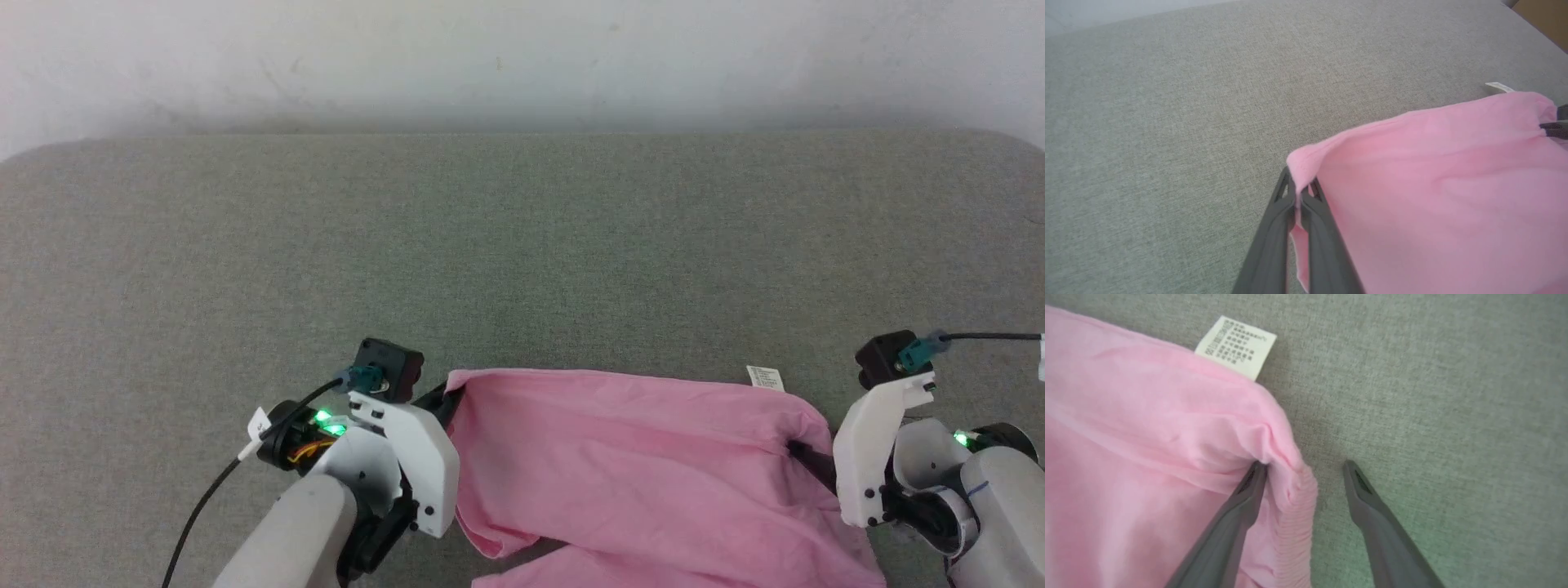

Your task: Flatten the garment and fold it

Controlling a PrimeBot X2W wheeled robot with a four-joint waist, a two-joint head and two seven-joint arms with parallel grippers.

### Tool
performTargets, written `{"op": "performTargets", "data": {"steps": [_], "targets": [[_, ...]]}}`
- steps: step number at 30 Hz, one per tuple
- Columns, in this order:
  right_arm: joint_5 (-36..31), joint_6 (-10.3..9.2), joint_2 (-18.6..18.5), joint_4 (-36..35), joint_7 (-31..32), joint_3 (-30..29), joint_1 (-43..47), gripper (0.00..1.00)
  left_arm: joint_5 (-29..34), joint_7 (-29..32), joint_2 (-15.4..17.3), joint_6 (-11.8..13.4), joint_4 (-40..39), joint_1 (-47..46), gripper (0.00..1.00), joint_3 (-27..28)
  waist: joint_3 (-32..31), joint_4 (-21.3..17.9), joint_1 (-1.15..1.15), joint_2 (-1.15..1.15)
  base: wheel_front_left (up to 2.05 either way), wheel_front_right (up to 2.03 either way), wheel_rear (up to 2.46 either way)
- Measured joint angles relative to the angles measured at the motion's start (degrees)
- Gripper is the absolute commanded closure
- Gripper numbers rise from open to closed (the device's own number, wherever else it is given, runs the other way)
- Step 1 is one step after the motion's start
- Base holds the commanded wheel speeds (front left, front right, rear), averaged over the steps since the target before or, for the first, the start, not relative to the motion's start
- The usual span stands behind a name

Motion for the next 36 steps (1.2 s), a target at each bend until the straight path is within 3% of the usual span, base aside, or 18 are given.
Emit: {"op": "performTargets", "data": {"steps": [1,2,3,9,17,24,36], "targets": [[0.88,0.0,-0.21,0.91,0.64,0.58,-0.89,0.57,0.0,-0.02,0.01,0.0,-0.23,0.08,1.0,-0.03,0.2,0.09,0.0,0.0,0.0,0.0,0.0],[1.58,0.01,-0.38,1.85,1.52,1.19,-1.68,0.73,-0.08,0.01,0.02,0.0,-0.37,0.2,1.0,-0.04,0.36,0.18,0.0,0.0,0.0,0.0,0.0],[2.24,0.01,-0.57,2.54,2.59,2.01,-2.46,1.0,-0.3,0.02,0.01,0.0,-0.52,0.35,1.0,-0.1,0.48,0.27,0.0,0.0,0.0,0.0,0.0],[5.1,-0.1,-1.47,3.6,3.44,5.81,-5.13,1.0,-1.0,0.05,0.48,0.01,-0.76,0.64,1.0,0.22,0.23,0.09,0.01,0.0,0.0,0.0,0.0],[3.31,0.0,-1.86,-0.89,-3.81,6.66,-9.78,1.0,-1.33,-3.19,3.09,1.75,-1.29,-2.97,1.0,4.88,-2.26,-1.26,0.0,0.0,0.0,0.0,0.0],[-0.3,0.01,1.38,-0.66,-11.17,2.12,-24.19,1.0,-1.38,-7.58,3.98,1.75,4.32,-20.05,1.0,10.16,-1.86,-3.16,0.01,0.0,0.0,0.0,0.0],[-6.14,0.09,6.62,8.51,-28.14,-1.37,-52.61,1.0,1.67,-20.57,3.67,1.89,20.47,-52.3,1.0,13.67,6.86,-4.42,0.02,0.0,0.0,0.0,0.0]]}}
